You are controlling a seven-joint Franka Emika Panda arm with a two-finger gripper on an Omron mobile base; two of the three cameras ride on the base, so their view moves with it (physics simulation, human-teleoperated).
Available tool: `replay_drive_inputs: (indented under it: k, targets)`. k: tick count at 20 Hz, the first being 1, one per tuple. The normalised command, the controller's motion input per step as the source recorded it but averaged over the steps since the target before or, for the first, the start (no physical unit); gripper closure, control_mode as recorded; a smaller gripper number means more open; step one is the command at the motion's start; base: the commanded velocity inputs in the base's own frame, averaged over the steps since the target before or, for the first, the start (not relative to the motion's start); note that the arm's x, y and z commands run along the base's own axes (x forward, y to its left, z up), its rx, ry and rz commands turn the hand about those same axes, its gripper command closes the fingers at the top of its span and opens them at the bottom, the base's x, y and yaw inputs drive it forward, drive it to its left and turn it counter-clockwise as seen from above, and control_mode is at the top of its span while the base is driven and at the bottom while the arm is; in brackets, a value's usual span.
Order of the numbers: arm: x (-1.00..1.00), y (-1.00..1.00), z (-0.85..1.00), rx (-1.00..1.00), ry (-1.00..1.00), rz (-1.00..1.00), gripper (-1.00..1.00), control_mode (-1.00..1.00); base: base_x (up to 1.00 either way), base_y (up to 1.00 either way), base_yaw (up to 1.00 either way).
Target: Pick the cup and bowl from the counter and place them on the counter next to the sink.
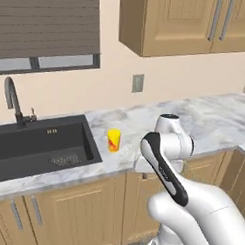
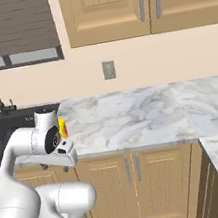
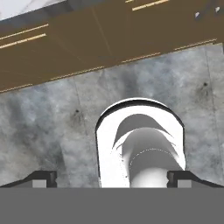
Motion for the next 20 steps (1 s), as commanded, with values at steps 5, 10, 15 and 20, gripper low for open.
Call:
replay_drive_inputs:
  k: [5,10,15,20]
  targets:
    - [0.00,0.00,0.00,0.00,0.00,0.00,-1.00,1.00,-0.02,0.11,-0.98]
    - [0.00,0.00,0.00,0.00,0.00,0.00,-1.00,1.00,0.00,0.16,-0.98]
    - [0.00,0.00,0.00,0.00,0.00,0.00,-1.00,1.00,0.00,0.15,-0.99]
    - [0.00,0.00,0.00,0.00,0.00,0.00,-1.00,1.00,0.00,0.06,-1.00]
